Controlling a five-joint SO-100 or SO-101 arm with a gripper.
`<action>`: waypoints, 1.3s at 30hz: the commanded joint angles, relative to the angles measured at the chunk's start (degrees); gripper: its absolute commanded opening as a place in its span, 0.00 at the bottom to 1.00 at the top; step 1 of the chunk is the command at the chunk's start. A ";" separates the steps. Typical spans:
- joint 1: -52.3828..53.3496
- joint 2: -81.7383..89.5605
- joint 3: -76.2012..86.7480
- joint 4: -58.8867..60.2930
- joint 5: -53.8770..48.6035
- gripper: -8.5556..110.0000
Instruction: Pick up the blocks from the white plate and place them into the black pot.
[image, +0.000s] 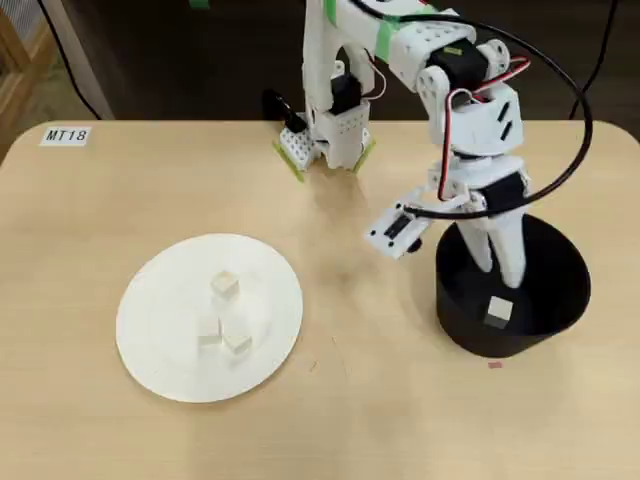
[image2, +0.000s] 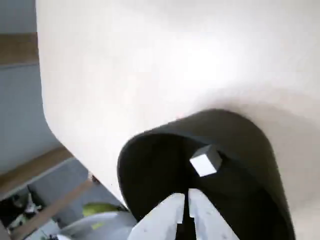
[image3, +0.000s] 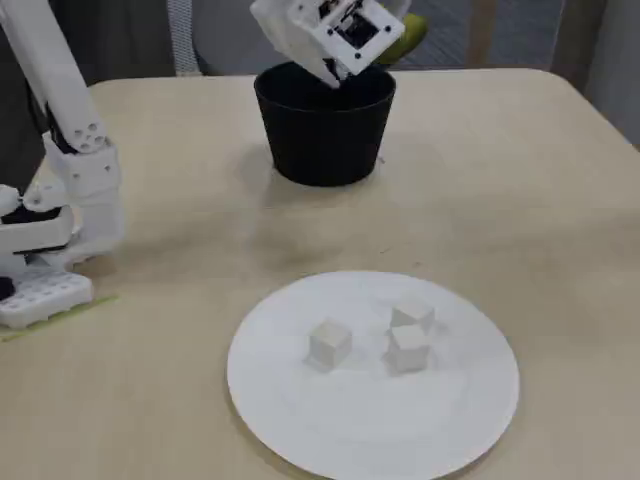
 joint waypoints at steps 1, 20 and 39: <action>8.88 -0.70 -11.07 10.90 -4.75 0.05; 44.91 -4.66 -0.26 4.83 -25.14 0.05; 33.49 -10.28 -0.53 0.18 4.39 0.05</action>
